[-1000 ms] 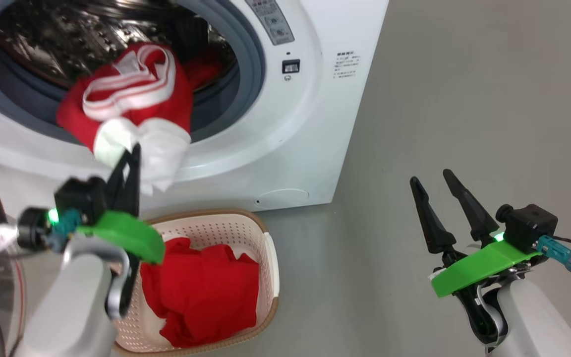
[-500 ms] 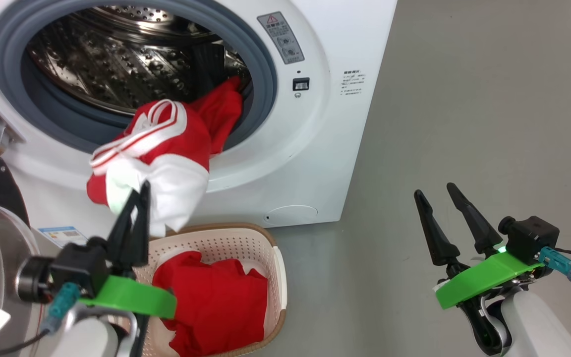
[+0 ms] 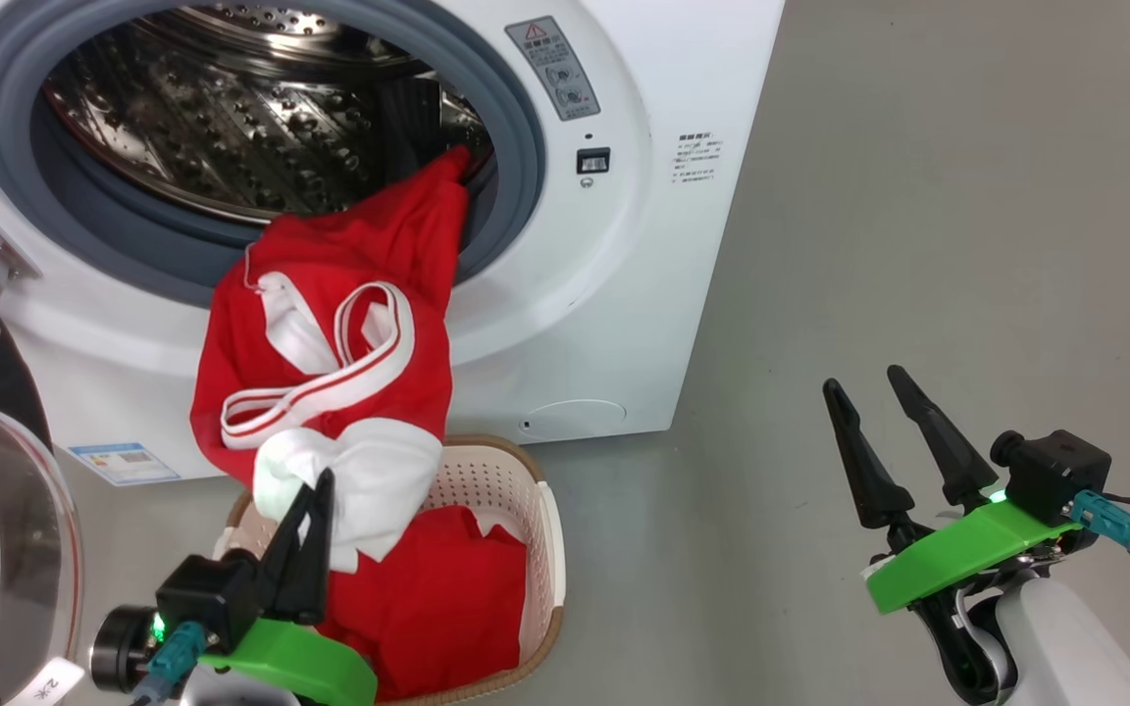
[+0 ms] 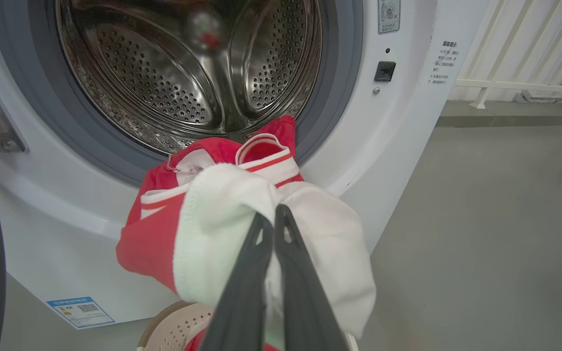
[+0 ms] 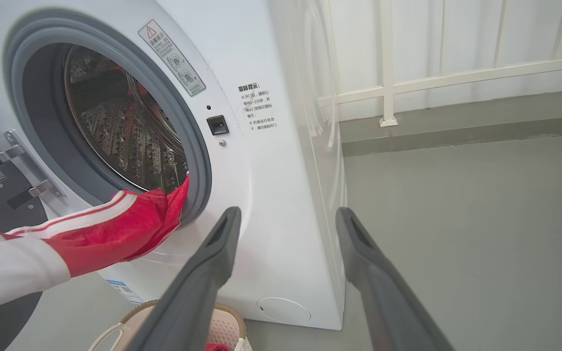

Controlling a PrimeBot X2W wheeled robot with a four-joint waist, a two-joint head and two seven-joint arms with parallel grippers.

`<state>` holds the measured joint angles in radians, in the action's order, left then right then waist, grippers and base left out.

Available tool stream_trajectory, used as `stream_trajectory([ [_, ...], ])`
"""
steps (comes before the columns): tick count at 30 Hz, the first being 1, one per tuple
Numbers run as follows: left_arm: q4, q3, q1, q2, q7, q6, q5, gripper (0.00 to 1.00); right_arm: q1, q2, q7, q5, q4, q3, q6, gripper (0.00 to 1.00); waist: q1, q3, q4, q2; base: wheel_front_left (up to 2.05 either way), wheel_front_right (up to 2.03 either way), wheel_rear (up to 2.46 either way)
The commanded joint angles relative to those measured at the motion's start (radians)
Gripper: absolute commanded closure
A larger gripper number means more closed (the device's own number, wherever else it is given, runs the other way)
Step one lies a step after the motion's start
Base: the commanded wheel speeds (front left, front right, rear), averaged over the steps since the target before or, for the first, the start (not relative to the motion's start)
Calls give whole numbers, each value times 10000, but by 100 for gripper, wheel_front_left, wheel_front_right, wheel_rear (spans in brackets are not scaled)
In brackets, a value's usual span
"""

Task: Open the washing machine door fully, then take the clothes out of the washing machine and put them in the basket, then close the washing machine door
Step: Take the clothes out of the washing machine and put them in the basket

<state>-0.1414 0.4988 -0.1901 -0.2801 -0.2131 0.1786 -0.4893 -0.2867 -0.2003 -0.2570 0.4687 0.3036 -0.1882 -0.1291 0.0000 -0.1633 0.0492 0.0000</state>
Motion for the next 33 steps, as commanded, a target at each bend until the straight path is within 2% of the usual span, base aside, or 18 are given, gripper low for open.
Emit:
stream_trajectory([
  [1, 96, -350, -247, -129, -161, -132, -63, 100, -61, -91, -48, 30, -239, -220, -16, 0, 0, -28, -2, 0, 0, 0, 0],
  [6, -825, -232, -388, 12, -253, -459, -165, 100, -88, -75, -48, 6, -209, -207, -16, 0, 0, -90, -33, 0, 0, 0, 0],
  [14, -3822, -100, -1217, 740, -396, -1420, -578, 100, -244, -40, -48, 17, -187, -312, -16, 0, 0, -266, 61, 0, 0, 0, 0],
  [15, -3822, -100, -1217, 740, -396, -1420, -578, 100, -244, -40, -48, 17, -187, -312, -16, 0, 0, -266, 61, 0, 0, 0, 0],
  [21, -6069, -221, -2133, 1222, -473, -1963, -540, 100, -437, -29, -48, 25, -208, -425, -16, 0, 0, -571, 358, 0, 0, 0, 0],
  [33, -8533, -1176, -3372, 1502, -485, -2442, -120, 100, -744, 134, -48, -38, -278, -475, -16, 0, 0, -1235, 1046, 0, 0, 0, 0],
])
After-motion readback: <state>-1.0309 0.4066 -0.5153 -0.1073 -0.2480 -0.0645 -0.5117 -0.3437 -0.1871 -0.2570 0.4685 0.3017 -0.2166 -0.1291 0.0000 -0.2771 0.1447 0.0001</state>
